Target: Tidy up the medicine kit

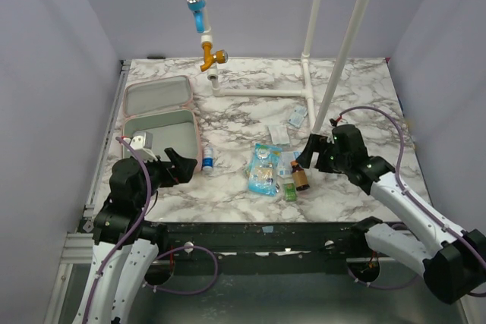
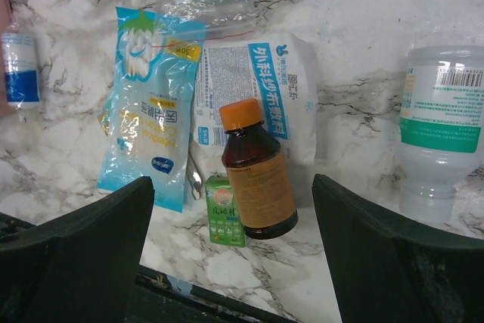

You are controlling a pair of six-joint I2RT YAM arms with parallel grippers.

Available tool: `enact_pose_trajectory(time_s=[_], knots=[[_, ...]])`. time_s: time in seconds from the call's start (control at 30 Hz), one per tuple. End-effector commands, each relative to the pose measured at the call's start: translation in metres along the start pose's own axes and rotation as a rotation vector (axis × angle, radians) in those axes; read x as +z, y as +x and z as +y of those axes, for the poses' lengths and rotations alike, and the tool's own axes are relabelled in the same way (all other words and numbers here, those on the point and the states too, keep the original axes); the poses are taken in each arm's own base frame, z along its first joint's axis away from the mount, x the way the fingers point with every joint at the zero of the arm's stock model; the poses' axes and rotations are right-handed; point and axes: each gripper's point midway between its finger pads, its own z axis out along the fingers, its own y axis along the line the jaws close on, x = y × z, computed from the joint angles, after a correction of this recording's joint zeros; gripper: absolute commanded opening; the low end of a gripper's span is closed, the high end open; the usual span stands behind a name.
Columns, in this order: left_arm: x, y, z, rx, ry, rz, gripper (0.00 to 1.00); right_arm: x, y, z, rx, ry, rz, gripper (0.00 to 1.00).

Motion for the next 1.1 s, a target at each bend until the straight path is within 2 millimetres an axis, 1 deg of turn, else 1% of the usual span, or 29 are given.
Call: enact_pose_trajectory(time_s=[0.0,0.07,0.23,0.37,0.47,0.63,0.8,1.03,1.07], knots=[[-0.005,-0.009,0.000,-0.003,-0.018,-0.035,0.98,0.009,0.006,-0.007,-0.010,0.050,0.014,0.87],[-0.005,-0.010,0.001,-0.007,-0.029,-0.038,0.98,0.013,0.009,-0.011,-0.029,0.089,0.017,0.86],[-0.006,-0.012,0.009,-0.020,-0.074,-0.053,0.98,0.022,0.020,-0.008,-0.088,0.141,0.035,0.83],[-0.006,-0.013,0.010,-0.022,-0.082,-0.057,0.98,0.027,0.029,-0.004,-0.126,0.156,0.056,0.79],[-0.006,-0.013,0.010,-0.023,-0.082,-0.059,0.98,0.030,0.034,-0.005,-0.152,0.181,0.068,0.77],[-0.007,-0.013,0.011,-0.025,-0.087,-0.061,0.98,0.036,0.043,-0.006,-0.179,0.210,0.093,0.71],[-0.007,-0.014,0.013,-0.029,-0.100,-0.064,0.99,0.041,0.048,-0.005,-0.205,0.227,0.107,0.69],[-0.007,-0.015,0.019,-0.042,-0.135,-0.070,0.99,0.049,0.054,-0.006,-0.224,0.247,0.121,0.62],[-0.007,-0.015,0.021,-0.047,-0.147,-0.072,0.99,0.050,0.054,-0.007,-0.226,0.252,0.121,0.59]])
